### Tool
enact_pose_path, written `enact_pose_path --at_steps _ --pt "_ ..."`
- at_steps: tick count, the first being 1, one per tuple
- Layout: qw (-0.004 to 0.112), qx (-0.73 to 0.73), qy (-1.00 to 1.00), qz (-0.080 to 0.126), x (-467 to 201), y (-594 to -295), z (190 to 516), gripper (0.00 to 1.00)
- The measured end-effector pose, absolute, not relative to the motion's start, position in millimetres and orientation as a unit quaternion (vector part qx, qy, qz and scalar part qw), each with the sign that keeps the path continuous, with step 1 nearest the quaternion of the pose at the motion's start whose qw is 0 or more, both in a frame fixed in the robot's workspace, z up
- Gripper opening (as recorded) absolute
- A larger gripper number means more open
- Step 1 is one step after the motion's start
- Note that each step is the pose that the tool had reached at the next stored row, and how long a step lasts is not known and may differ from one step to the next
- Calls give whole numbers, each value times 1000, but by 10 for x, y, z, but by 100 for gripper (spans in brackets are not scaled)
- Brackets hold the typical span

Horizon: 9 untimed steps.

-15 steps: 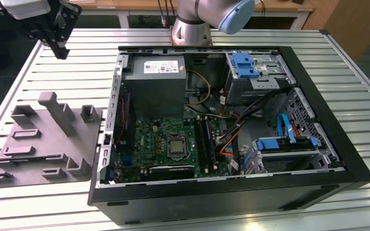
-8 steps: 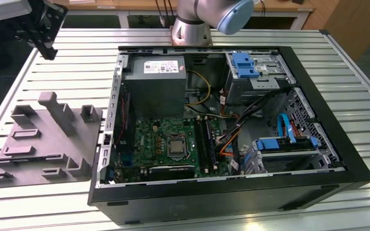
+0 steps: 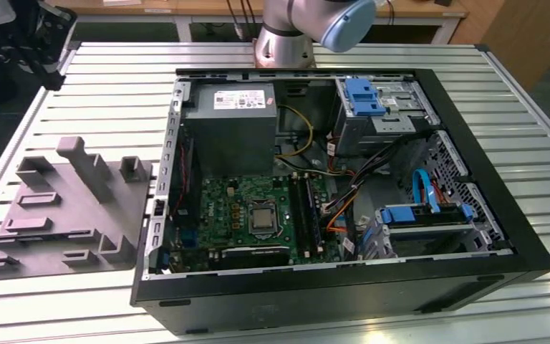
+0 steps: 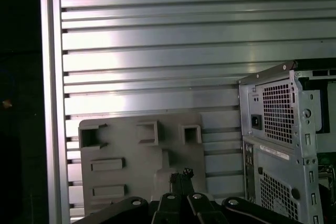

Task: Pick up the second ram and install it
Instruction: 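Reach for the second ram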

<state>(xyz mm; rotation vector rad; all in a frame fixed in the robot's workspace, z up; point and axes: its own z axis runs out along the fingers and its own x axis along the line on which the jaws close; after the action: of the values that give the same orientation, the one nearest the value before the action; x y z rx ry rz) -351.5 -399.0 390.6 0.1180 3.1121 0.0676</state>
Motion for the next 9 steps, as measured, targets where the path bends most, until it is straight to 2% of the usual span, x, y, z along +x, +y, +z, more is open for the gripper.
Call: enact_pose_path --at_steps 9 --pt "13 38 999 22 -3656 -4022 3861 10"
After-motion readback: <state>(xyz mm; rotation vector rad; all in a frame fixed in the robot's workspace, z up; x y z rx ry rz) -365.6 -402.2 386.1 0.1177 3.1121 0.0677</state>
